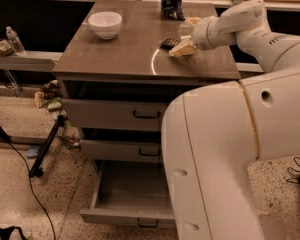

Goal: Pick rxbar chocolate from bottom drawer and place on counter

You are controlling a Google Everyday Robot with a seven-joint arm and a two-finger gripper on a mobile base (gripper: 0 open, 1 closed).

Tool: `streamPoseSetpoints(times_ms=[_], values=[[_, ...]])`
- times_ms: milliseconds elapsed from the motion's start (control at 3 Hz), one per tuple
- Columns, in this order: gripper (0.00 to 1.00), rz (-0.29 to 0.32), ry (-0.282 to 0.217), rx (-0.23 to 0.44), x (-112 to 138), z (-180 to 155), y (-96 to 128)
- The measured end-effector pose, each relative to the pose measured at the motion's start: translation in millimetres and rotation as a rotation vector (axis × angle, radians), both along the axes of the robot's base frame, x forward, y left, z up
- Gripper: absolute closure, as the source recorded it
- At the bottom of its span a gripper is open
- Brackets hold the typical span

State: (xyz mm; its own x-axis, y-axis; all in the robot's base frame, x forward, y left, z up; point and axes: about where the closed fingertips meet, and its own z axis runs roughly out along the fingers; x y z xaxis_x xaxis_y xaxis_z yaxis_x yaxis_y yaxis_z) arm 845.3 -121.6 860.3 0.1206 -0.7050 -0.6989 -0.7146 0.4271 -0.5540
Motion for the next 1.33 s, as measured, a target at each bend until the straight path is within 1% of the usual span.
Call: streamPoseSetpoints(times_ms=[333,667,1000,1333], values=[[0.49,0.0,0.0,0.0,0,0,0],[0.46,-0.061,-0.06,0.015,-16,27,-29],[0.23,-0.211,-0.178,0.055,-58,77,-97],[0.0,-0.316,-0.284,0.144,-99,135,-154]])
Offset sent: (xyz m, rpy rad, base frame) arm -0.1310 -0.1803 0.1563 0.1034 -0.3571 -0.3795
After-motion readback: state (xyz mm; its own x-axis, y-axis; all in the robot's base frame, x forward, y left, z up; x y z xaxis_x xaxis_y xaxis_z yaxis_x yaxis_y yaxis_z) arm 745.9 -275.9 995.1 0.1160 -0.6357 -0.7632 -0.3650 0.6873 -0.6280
